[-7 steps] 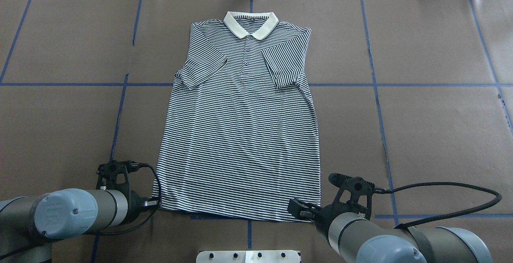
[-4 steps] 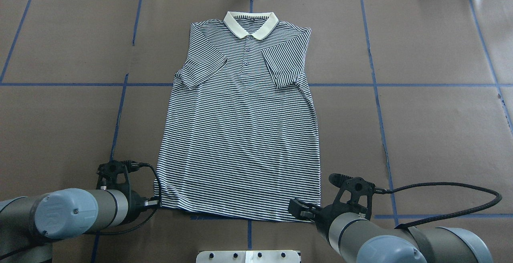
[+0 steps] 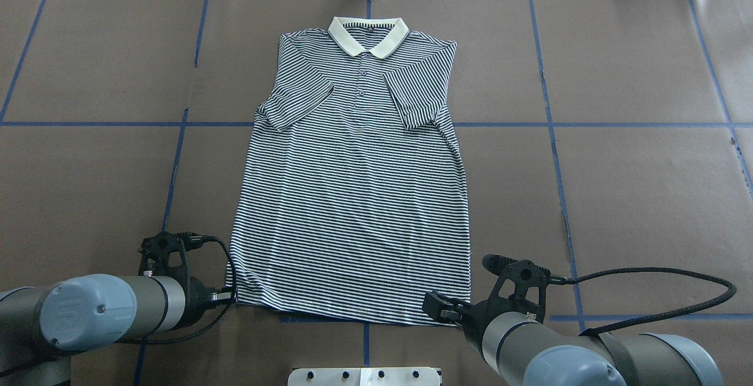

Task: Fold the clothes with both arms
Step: 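Pinch the hem corners with both grippers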

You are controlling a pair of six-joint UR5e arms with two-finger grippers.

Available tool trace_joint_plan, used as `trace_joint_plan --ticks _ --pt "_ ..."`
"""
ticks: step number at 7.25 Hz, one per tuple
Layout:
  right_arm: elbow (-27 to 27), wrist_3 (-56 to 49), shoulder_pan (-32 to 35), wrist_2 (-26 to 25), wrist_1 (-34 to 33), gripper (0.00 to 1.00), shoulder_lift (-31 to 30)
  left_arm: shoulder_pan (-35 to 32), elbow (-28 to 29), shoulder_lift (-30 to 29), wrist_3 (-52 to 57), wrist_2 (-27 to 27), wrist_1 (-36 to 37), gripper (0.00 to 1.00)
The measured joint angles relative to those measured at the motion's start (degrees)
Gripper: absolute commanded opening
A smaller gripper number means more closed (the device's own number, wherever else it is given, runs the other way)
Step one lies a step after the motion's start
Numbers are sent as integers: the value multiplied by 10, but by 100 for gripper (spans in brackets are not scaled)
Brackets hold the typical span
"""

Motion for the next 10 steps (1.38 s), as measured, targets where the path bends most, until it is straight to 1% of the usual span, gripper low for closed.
trace_joint_plan --ticks 1,3,4,7,8,9,10 --pt "-5 2 -2 -1 0 78 0 -1 -16 0 1 -4 11 0" --pt "-35 37 -17 -23 -1 68 7 -2 -38 -5 2 -18 40 0" --pt "-50 57 -25 -31 -1 66 10 -1 -40 -6 2 -21 45 0" --pt "-83 89 -37 -45 0 65 12 0 -41 -6 0 -22 47 0" --pt "-86 90 -39 -46 0 57 12 0 -40 -5 0 -21 47 0" --pt "-87 91 -40 -46 0 54 12 0 -40 -5 0 -20 47 0" --pt "-88 91 -41 -48 0 54 11 0 -40 -4 -1 -20 47 0"
